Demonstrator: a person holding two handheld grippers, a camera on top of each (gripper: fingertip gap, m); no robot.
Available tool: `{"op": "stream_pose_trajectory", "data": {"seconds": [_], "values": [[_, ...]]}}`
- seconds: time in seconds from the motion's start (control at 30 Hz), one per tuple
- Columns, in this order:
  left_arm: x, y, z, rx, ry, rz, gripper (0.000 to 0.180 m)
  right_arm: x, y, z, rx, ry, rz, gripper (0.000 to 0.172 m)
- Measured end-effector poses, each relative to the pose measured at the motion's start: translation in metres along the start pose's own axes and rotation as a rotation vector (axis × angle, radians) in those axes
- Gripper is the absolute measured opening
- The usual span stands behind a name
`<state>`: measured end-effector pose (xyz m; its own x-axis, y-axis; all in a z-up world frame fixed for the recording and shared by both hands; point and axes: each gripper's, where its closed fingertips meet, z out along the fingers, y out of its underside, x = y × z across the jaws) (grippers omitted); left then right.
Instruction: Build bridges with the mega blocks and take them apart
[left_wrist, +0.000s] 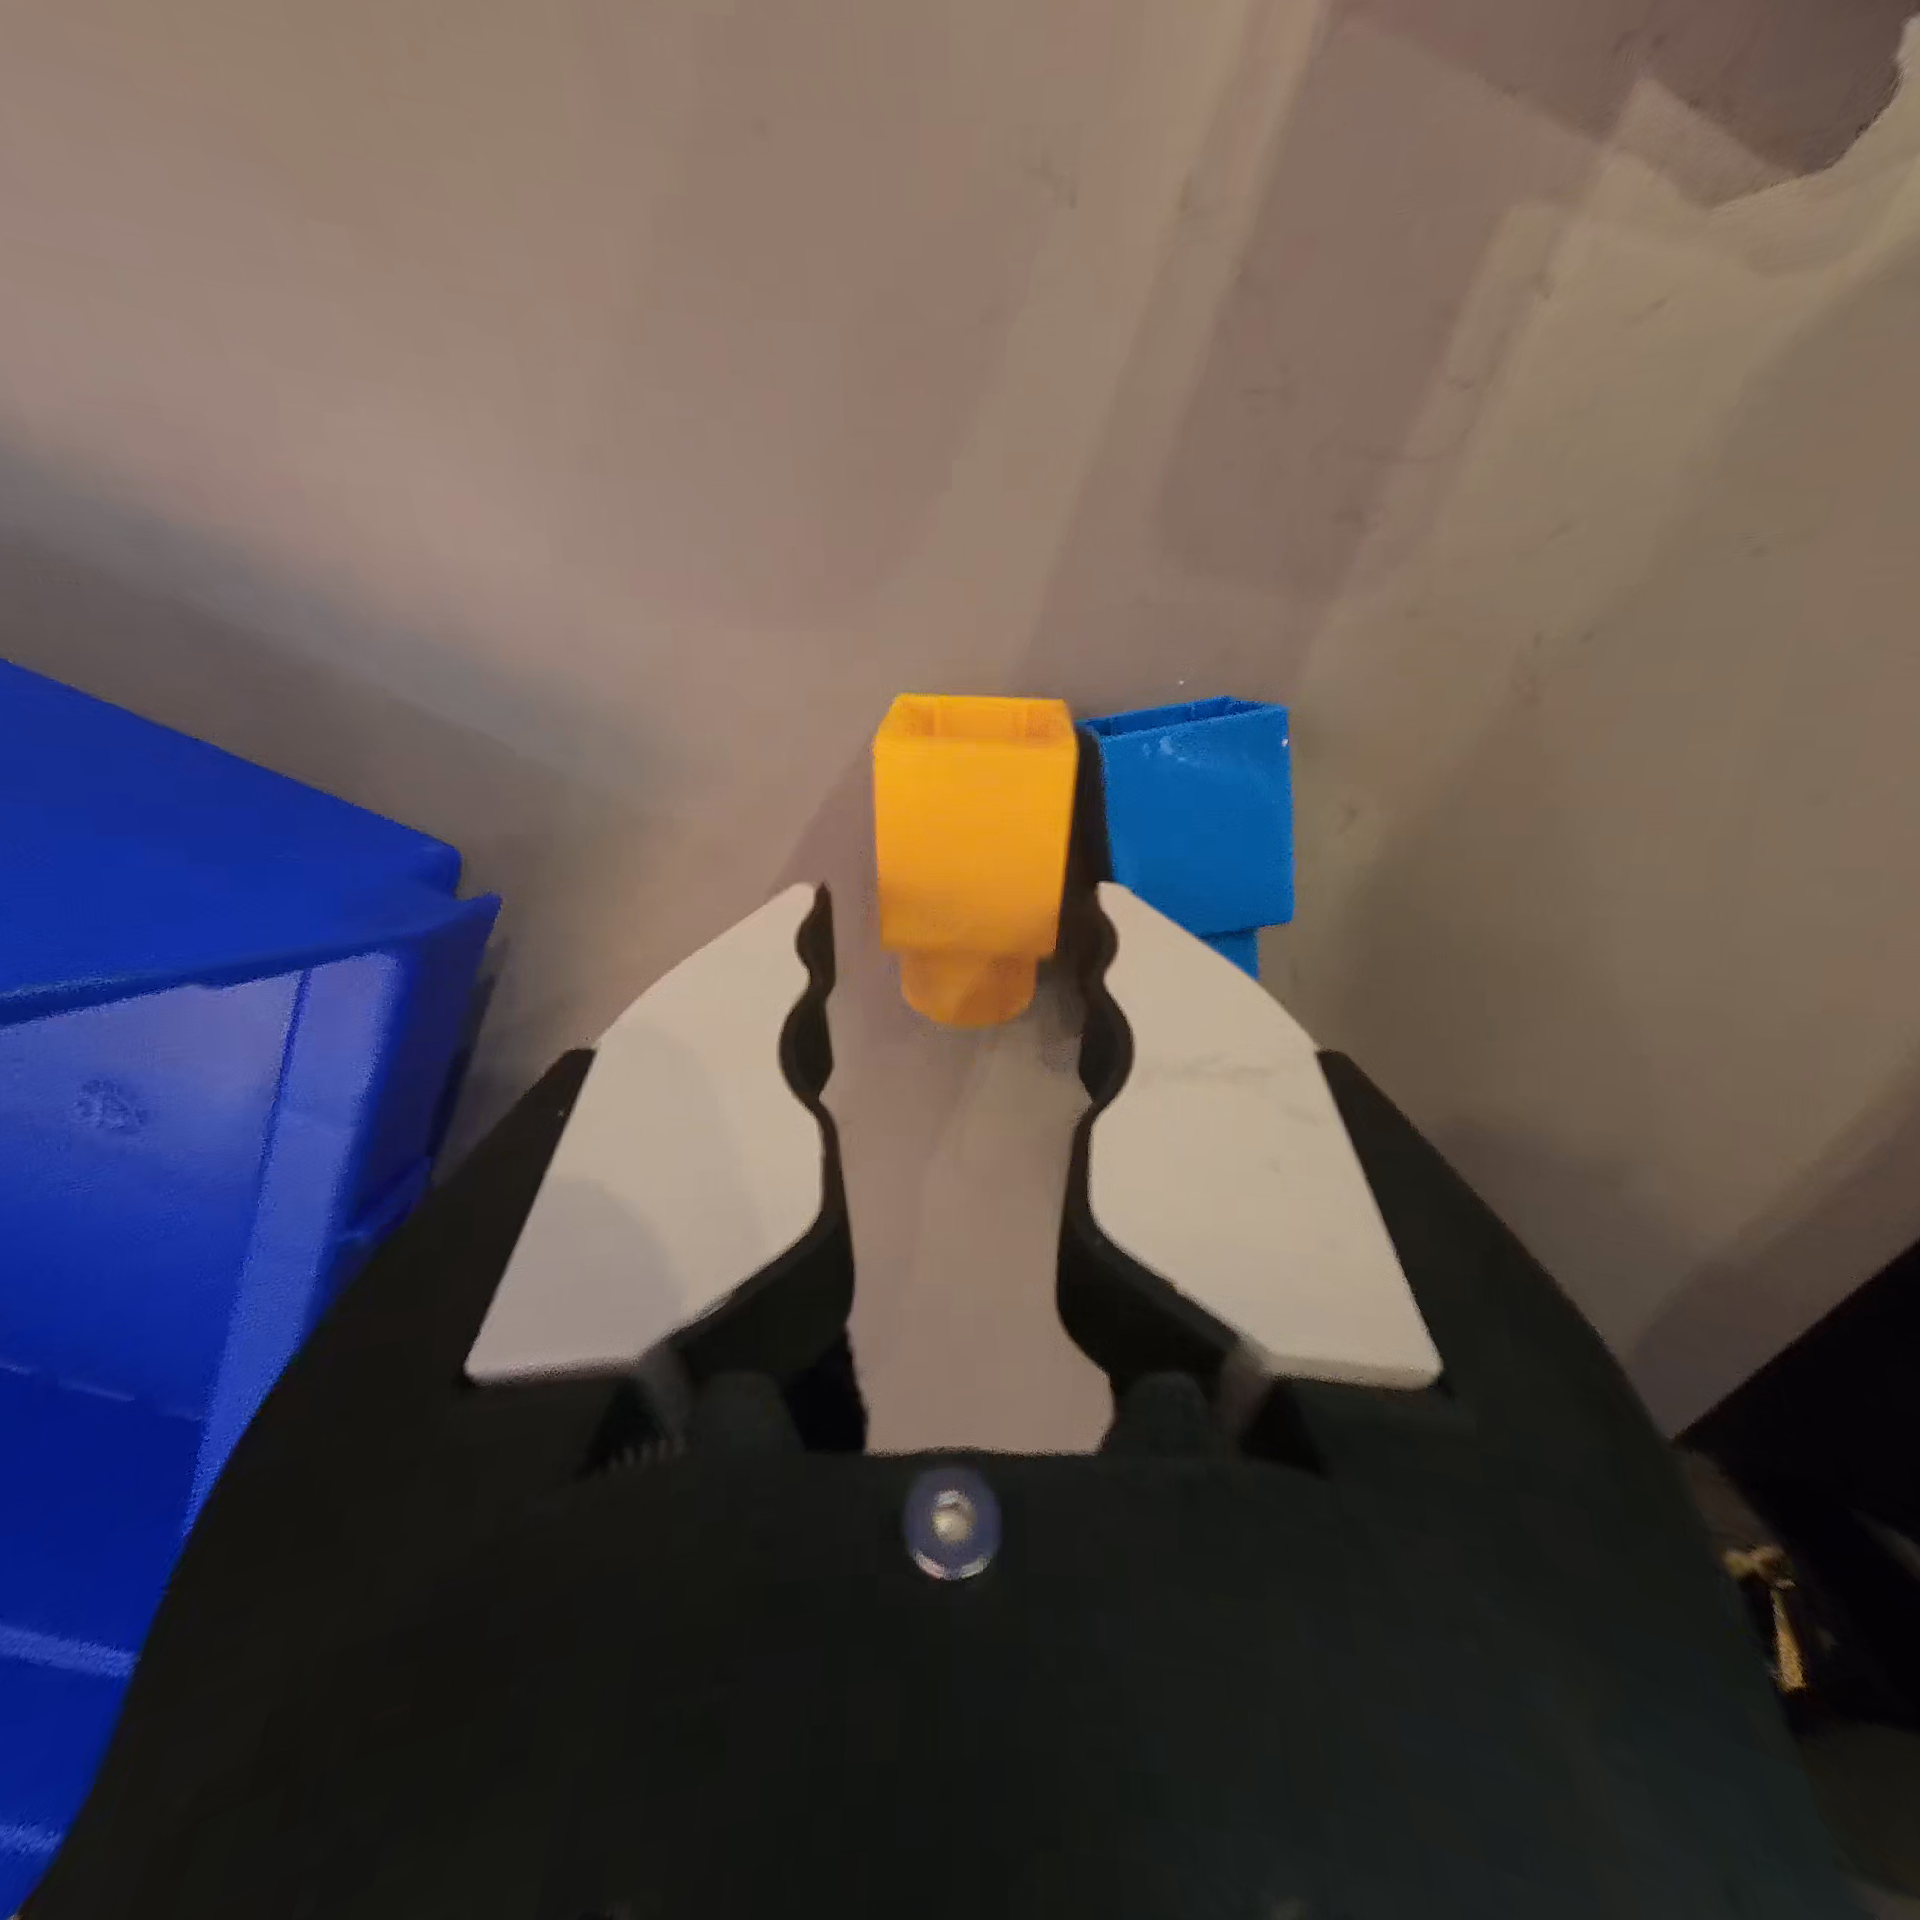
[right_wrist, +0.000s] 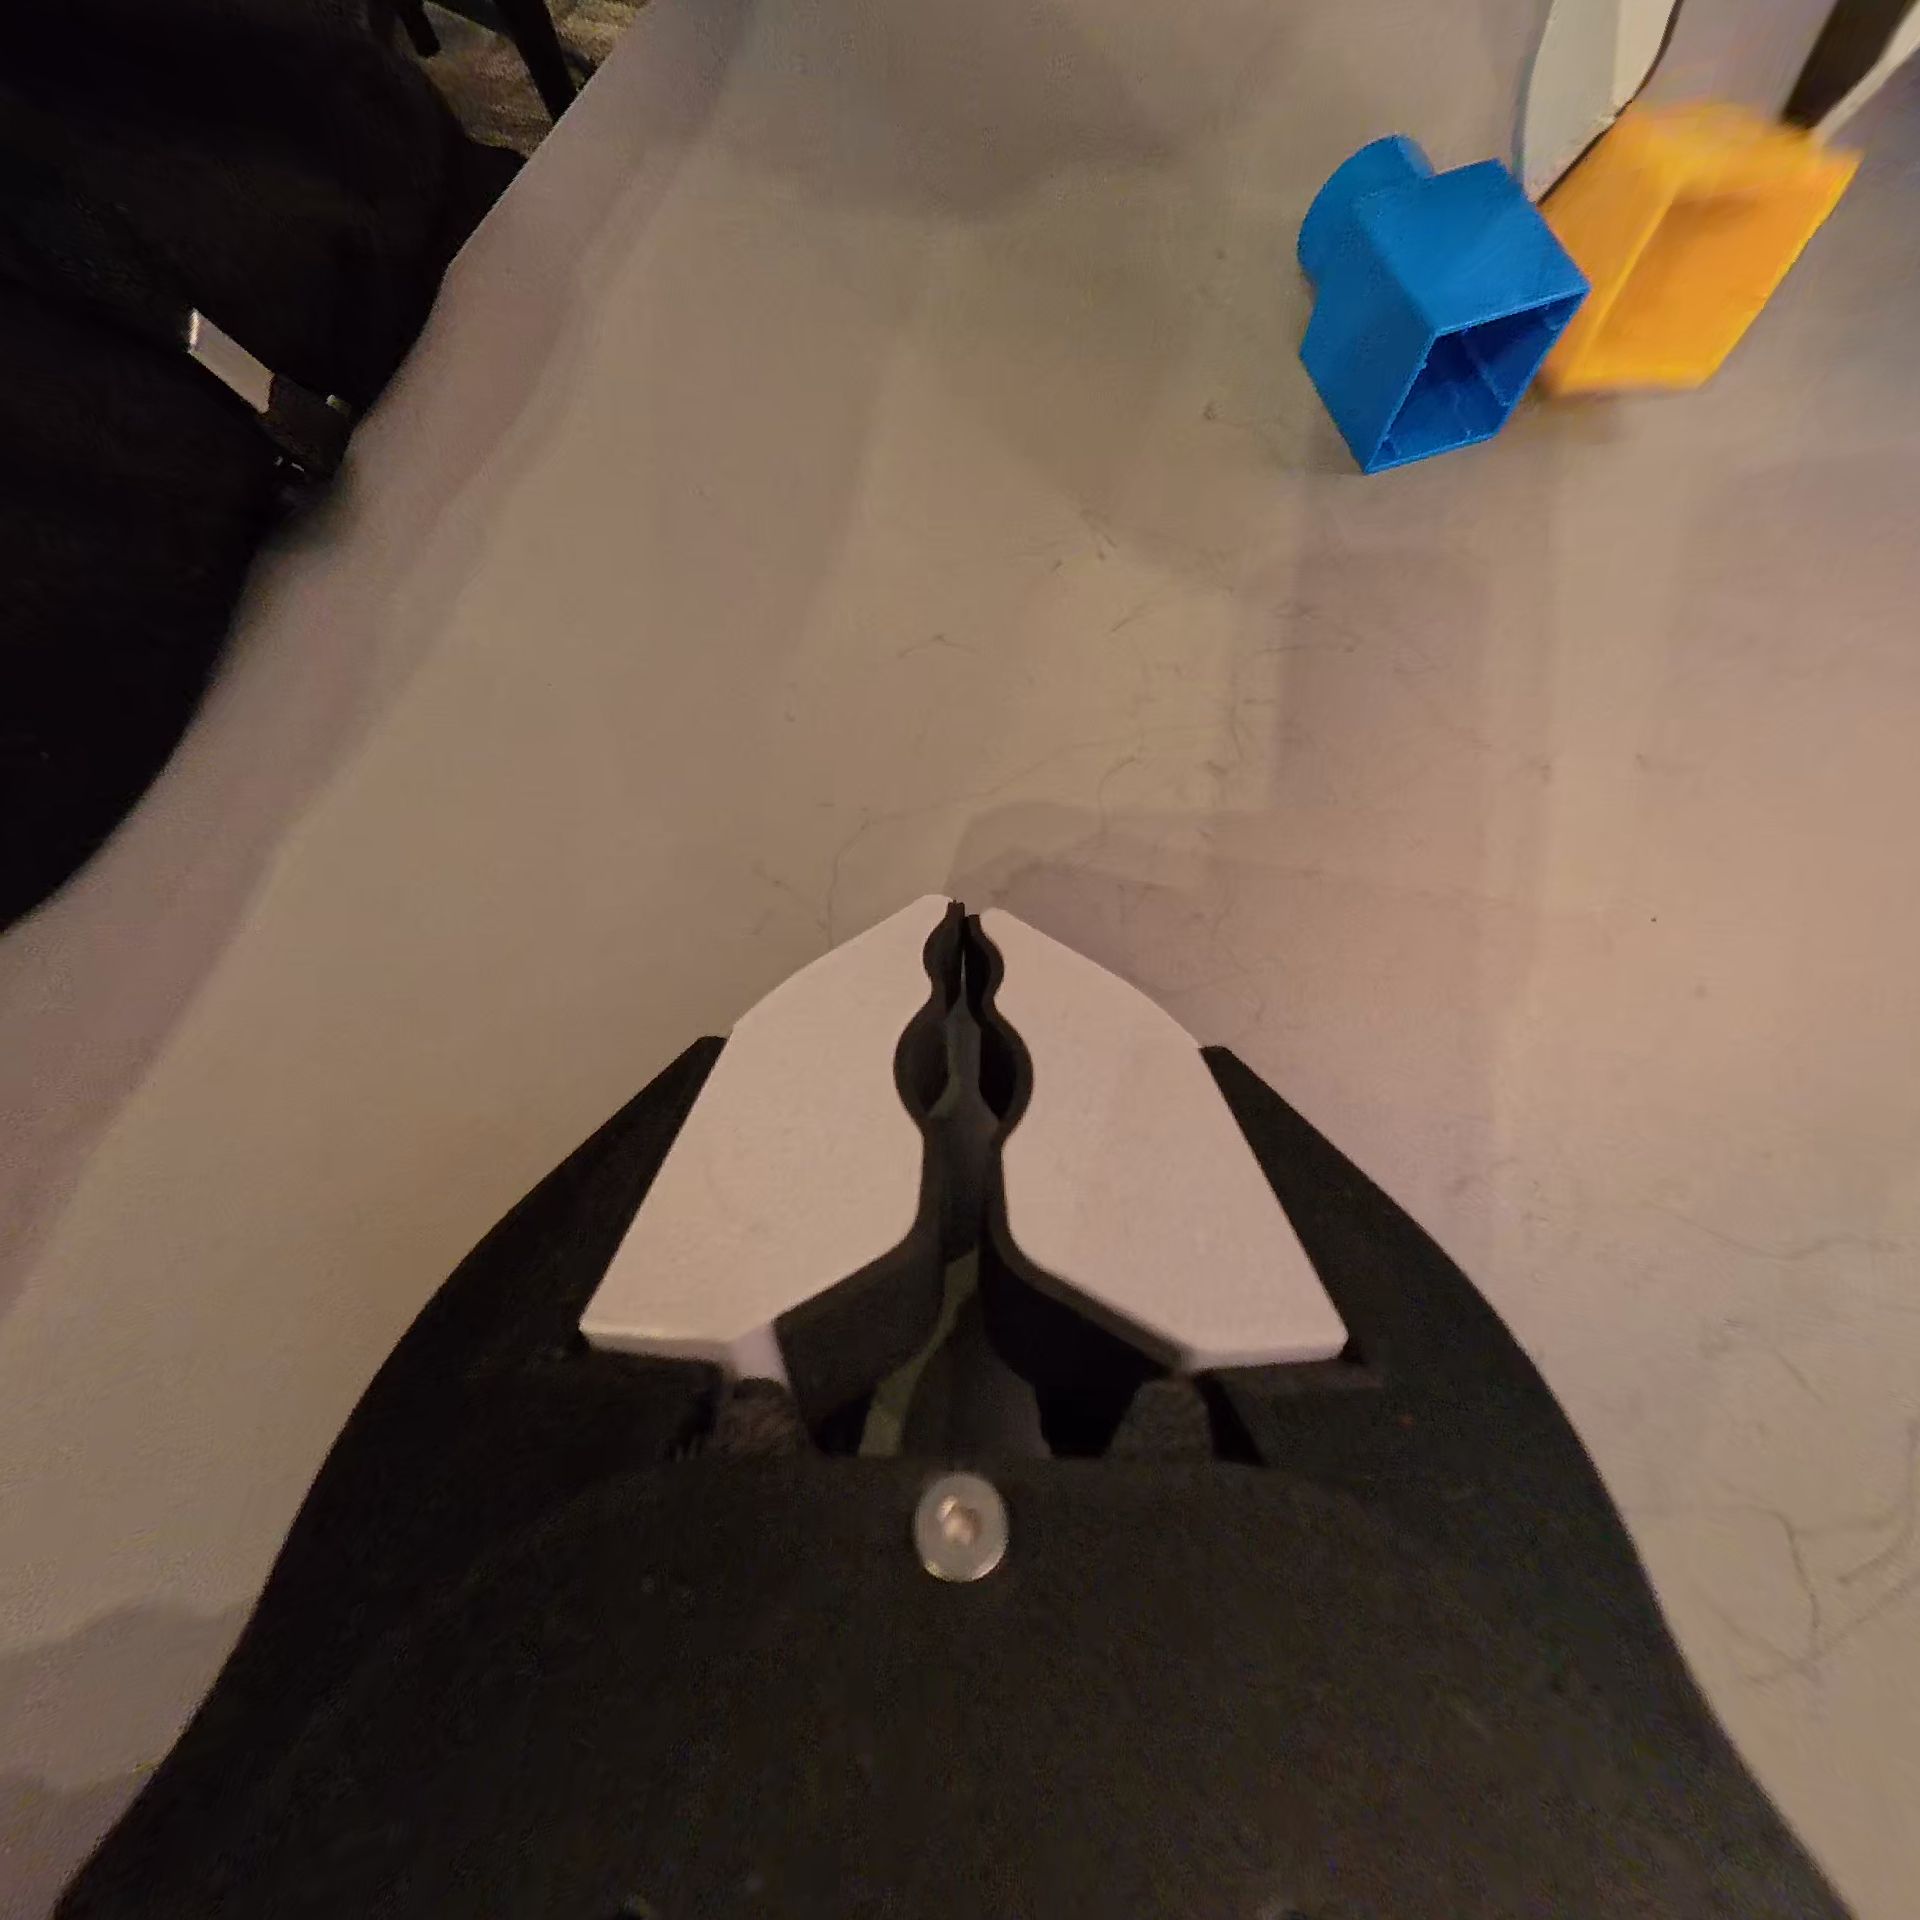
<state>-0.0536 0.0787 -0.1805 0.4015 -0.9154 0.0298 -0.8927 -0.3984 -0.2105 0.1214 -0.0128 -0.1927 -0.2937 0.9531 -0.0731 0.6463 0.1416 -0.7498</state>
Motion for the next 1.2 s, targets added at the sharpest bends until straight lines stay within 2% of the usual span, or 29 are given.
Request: {"op": "stream_pose_trajectory", "data": {"seconds": [0.13, 0.23, 0.3, 0.4, 0.5, 0.57, 0.73, 0.83, 0.9, 1.03, 1.13, 1.2], "values": [[-0.001, 0.001, -0.011, 0.046, 0.008, -0.021, 0.051, 0.0, 0.0, 0.0, 0.0, 0.0, 0.0, 0.0], [0.001, 0.002, -0.035, 0.097, 0.029, -0.029, 0.041, 0.0, 0.0, 0.0, 0.004, -0.001, 0.002, 0.0], [-0.018, 0.003, -0.061, 0.138, -0.056, -0.01, 0.033, 0.0, 0.0, 0.0, 0.004, -0.001, 0.003, 0.0], [-0.061, 0.0, -0.099, 0.225, -0.18, -0.036, 0.036, 0.0, 0.0, 0.0, 0.003, -0.002, 0.003, 0.0], [-0.118, -0.002, -0.117, 0.244, -0.361, 0.051, 0.042, 0.0, 0.0, 0.0, 0.001, -0.004, 0.006, 0.0], [-0.148, -0.006, -0.109, 0.222, -0.381, 0.09, 0.055, 0.0, 0.0, 0.0, 0.002, -0.004, 0.008, 0.0], [-0.203, -0.03, -0.068, 0.22, -0.388, 0.115, 0.066, 0.001, -0.001, -0.001, 0.012, -0.01, 0.02, 0.0], [-0.215, -0.035, -0.033, 0.187, -0.303, 0.067, 0.075, 0.001, -0.001, -0.001, 0.013, -0.012, 0.02, 0.0], [-0.215, -0.038, -0.016, 0.178, -0.268, 0.157, 0.079, 0.0, -0.001, -0.002, 0.015, -0.014, 0.019, 0.0], [-0.221, -0.048, 0.0, 0.227, -0.235, 0.257, 0.09, 0.0, -0.002, -0.002, 0.018, -0.019, 0.018, 0.0], [-0.232, -0.045, 0.015, 0.166, -0.224, 0.316, 0.101, 0.0, -0.001, -0.002, 0.017, -0.018, 0.016, 0.0], [-0.233, -0.049, 0.022, 0.18, -0.171, 0.315, 0.1, -0.001, -0.001, -0.002, 0.015, -0.017, 0.015, 0.0]]}}
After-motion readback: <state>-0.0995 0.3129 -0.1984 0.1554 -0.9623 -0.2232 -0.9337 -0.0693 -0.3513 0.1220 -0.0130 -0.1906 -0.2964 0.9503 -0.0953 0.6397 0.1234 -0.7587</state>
